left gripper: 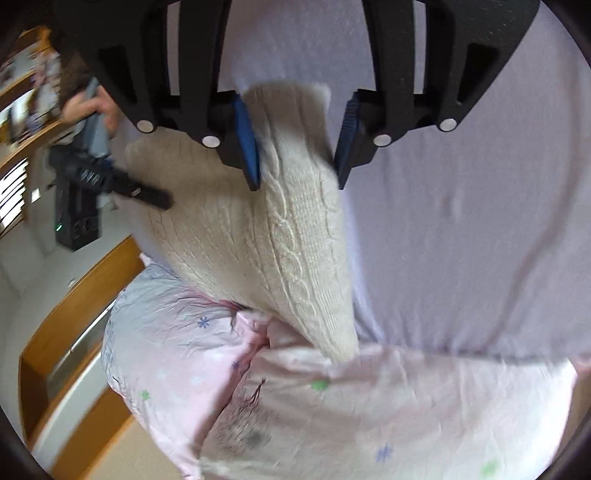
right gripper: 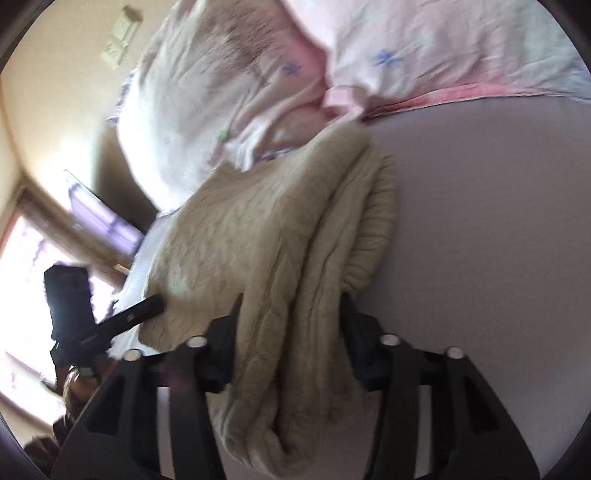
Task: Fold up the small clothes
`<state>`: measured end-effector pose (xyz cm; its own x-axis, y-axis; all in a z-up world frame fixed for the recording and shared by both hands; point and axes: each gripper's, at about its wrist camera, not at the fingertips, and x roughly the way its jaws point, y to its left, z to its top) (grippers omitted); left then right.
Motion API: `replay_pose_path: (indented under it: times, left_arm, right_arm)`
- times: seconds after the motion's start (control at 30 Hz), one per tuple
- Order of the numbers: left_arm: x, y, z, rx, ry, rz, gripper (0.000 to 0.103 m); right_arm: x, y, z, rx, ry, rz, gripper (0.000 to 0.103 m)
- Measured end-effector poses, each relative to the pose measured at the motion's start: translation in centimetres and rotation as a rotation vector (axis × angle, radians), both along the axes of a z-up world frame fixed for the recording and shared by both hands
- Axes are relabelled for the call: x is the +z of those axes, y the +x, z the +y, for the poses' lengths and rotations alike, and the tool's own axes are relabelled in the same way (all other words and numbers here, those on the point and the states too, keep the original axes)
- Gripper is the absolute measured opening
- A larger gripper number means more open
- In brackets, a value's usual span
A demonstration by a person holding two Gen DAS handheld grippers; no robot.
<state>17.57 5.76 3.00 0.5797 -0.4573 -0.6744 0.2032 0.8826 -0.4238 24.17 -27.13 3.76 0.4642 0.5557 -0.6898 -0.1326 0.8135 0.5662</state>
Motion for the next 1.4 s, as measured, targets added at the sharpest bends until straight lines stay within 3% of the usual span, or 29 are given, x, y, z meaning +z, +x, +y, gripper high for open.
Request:
replay_pose_path:
  times: [0.07,0.1,0.13,0.23,0.3,0.37,0.43,0.47,0.57,0.6,0.63,0.7,0.77,0.87,0.97,1.03,1.17,1.4]
  left_arm:
    - [1.6,-1.8,0.3,0.027,0.068,-0.078,0.046]
    - [2.4,-2.7,0.3,0.009,0.073,-0.111,0.049]
    - [2.8,-3.5,0.0,-0.02,0.056,-0.129,0.054]
    - [3.5,-4.8,-2.0,-0.11,0.031,-0.147,0.074]
    - [3.2,-5.0,-3.8,-0.149,0.048,-0.143,0.08]
    - [2.1,-4.4,-5.1,-0.15,0.109,-0.112,0.089]
    - [0.6,-3.3,-5.5,-0.116,0.182,-0.052,0.089]
    - [-0.5,-2.7,-5.2,-0.076,0.216,-0.003,0.088]
    - [-1.0,-3.6,-4.1,-0.047,0.198,0.003,0.089]
    - [-0.9,-4.2,-3.8,-0.035,0.204,-0.008,0.089]
    - [-0.8,-4.8,-3.6,-0.014,0.225,-0.019,0.093]
    - [-0.8,-6.1,-3.2,0.059,0.308,-0.042,0.101]
    - [-1.1,-6.6,-3.3,0.099,0.366,-0.052,0.101]
    - [-2.0,-6.5,-3.4,0.104,0.384,-0.018,0.101]
    - [-3.3,-6.5,-3.5,0.101,0.396,0.028,0.101]
    - [-3.5,-6.7,-4.0,0.108,0.436,0.018,0.101]
    - [-3.9,-6.4,-4.3,0.117,0.465,0.041,0.101]
    - [-4.0,-6.2,-4.4,0.126,0.464,0.046,0.101]
  right_arm:
    - [1.7,-1.7,-1.9,-0.05,0.069,-0.063,0.066]
    - [2.5,-2.6,-2.5,-0.04,0.163,-0.089,0.074]
    - [3.1,-3.3,-2.2,0.015,0.286,-0.105,0.086]
    - [2.6,-3.9,0.8,0.175,0.445,-0.045,0.095]
    - [1.1,-3.4,2.7,0.21,0.439,0.03,0.095]
    - [-1.3,-2.1,3.0,0.119,0.325,0.122,0.095]
    - [-2.6,-1.3,2.0,0.054,0.375,0.156,0.081]
    - [-2.5,-1.3,1.8,0.044,0.388,0.158,0.081]
    - [-0.1,-2.8,2.6,0.055,0.247,0.073,0.085]
    - [1.2,-3.9,3.2,0.063,0.178,0.015,0.095]
    - [1.8,-4.8,4.0,0.055,0.128,-0.022,0.102]
    - [3.2,-6.7,5.7,0.014,-0.058,-0.107,0.102]
    - [3.2,-7.5,6.1,-0.03,-0.229,-0.127,0.102]
    - [1.7,-8.3,7.3,-0.086,-0.468,-0.104,0.102]
    - [-0.3,-8.4,7.6,-0.053,-0.521,-0.062,0.102]
    - [-1.6,-8.0,8.2,-0.044,-0.544,-0.043,0.102]
    - [-2.2,-8.1,8.5,-0.048,-0.593,-0.013,0.102]
    - [-2.5,-9.2,7.8,-0.056,-0.565,0.017,0.102]
